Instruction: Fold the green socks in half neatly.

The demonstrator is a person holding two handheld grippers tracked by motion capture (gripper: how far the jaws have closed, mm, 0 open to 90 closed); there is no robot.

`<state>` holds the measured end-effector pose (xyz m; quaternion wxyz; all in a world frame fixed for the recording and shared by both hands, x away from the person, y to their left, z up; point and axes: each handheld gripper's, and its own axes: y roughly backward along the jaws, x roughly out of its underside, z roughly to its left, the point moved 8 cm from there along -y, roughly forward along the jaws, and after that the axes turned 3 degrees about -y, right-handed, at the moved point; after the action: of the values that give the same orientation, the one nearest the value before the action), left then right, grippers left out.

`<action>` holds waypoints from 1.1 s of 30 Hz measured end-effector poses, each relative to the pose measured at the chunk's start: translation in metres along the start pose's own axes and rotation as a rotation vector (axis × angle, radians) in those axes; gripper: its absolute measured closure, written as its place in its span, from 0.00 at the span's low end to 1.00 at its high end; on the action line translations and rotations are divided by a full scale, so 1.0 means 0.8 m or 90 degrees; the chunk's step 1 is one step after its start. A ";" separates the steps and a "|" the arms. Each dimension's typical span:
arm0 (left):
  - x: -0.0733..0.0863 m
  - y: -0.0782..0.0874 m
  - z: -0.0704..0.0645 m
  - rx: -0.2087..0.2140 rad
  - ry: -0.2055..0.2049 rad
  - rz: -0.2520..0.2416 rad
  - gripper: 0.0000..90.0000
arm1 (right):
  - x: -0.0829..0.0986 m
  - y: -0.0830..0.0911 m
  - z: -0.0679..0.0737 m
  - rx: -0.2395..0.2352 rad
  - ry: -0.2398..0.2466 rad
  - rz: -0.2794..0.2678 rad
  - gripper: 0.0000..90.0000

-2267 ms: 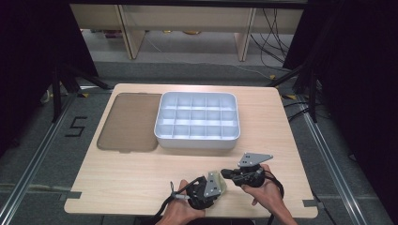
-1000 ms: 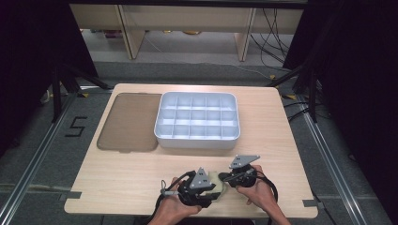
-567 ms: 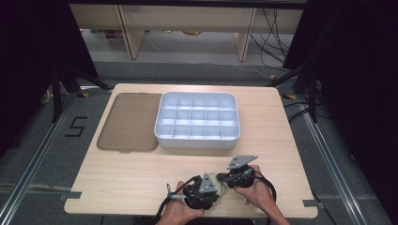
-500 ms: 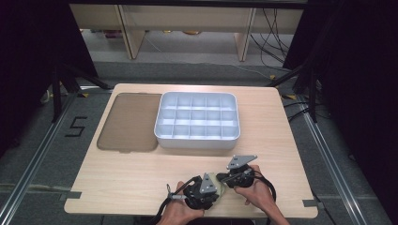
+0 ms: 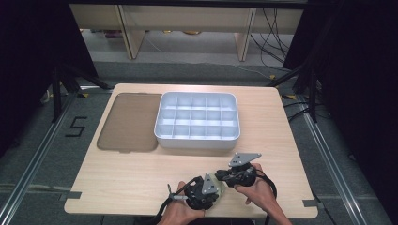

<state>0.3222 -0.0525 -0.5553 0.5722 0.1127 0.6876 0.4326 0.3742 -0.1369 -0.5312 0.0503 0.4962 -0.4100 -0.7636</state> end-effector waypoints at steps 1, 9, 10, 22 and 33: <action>0.000 0.000 0.000 -0.002 -0.003 0.002 0.89 | -0.001 0.000 0.000 0.000 0.000 -0.002 0.86; 0.000 -0.001 -0.003 -0.003 0.012 0.000 0.89 | 0.000 -0.009 0.000 -0.007 -0.024 0.011 0.63; 0.000 -0.001 -0.003 -0.003 0.012 0.000 0.88 | 0.000 -0.009 0.000 -0.007 -0.024 0.011 0.63; 0.001 -0.001 -0.006 0.008 0.015 0.003 0.88 | 0.013 -0.027 -0.001 -0.019 -0.066 0.057 0.58; 0.000 -0.001 -0.005 -0.005 0.002 0.001 0.88 | 0.017 -0.030 -0.002 -0.017 -0.085 0.074 0.57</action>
<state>0.3189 -0.0544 -0.5561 0.5710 0.1102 0.6868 0.4360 0.3765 -0.1284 -0.5577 0.0734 0.4188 -0.4303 -0.7963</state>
